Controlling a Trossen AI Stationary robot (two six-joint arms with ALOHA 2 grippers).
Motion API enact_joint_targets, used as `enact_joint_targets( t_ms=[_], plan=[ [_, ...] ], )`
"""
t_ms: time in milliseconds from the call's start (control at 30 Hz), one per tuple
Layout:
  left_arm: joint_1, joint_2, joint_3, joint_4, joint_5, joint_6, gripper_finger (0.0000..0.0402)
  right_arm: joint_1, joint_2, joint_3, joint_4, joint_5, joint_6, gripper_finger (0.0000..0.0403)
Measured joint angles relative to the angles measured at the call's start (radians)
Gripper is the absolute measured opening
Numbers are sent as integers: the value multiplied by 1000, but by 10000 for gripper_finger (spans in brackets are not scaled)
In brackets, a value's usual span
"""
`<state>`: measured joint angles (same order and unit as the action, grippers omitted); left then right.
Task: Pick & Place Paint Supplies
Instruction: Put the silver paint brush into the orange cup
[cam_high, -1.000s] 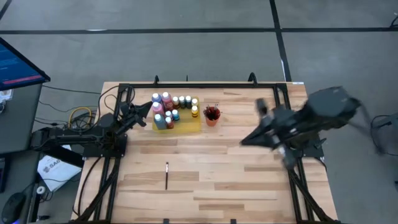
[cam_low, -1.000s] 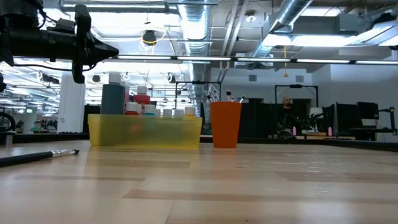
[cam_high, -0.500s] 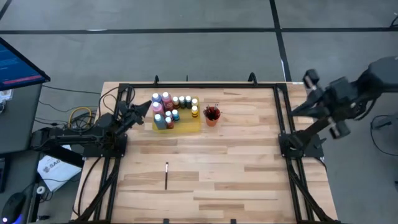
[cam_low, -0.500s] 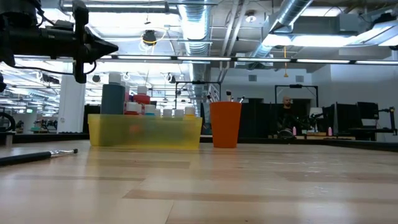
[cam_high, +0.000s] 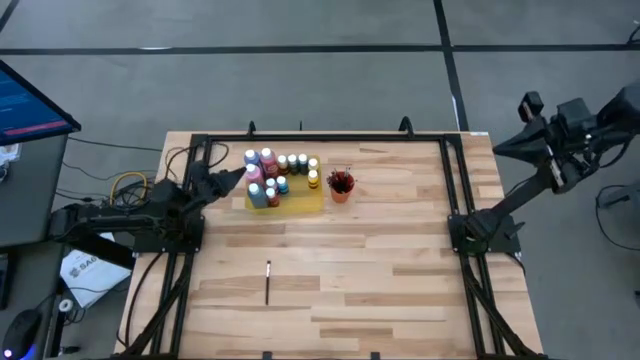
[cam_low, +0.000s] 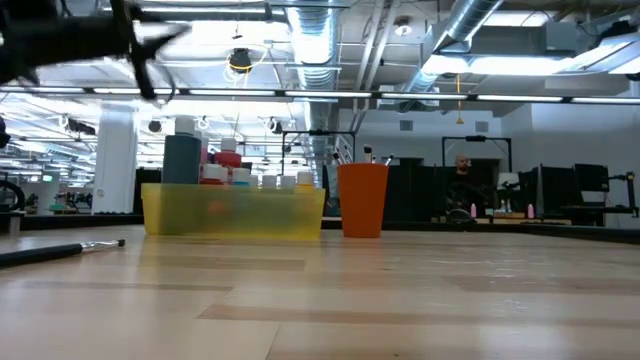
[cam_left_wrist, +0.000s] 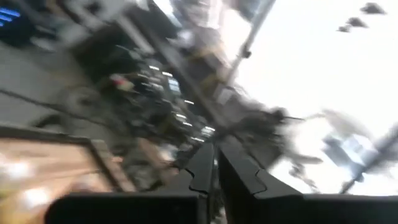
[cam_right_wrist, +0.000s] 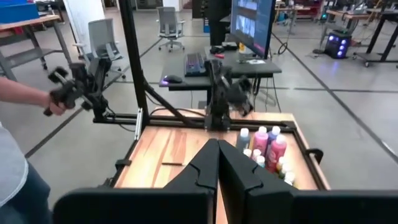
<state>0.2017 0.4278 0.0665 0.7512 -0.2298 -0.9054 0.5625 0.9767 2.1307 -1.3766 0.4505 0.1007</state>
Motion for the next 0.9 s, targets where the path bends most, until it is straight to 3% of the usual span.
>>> enact_joint_targets(
  t_ms=[233,333,400,633,900],
  plan=[
    [-66,147,253,-65,127,172,88,0,-178,-285,170,0,66,2],
    [-124,265,394,-220,221,249,121,0,-246,-414,274,0,80,2],
    [-168,349,493,-396,230,239,131,0,-287,-487,334,0,103,2],
    [-265,579,744,-1072,205,75,110,0,-363,-686,502,3,213,2],
    [-329,770,746,-1397,113,-165,78,-1,-370,-788,508,4,234,1]
  ],
)
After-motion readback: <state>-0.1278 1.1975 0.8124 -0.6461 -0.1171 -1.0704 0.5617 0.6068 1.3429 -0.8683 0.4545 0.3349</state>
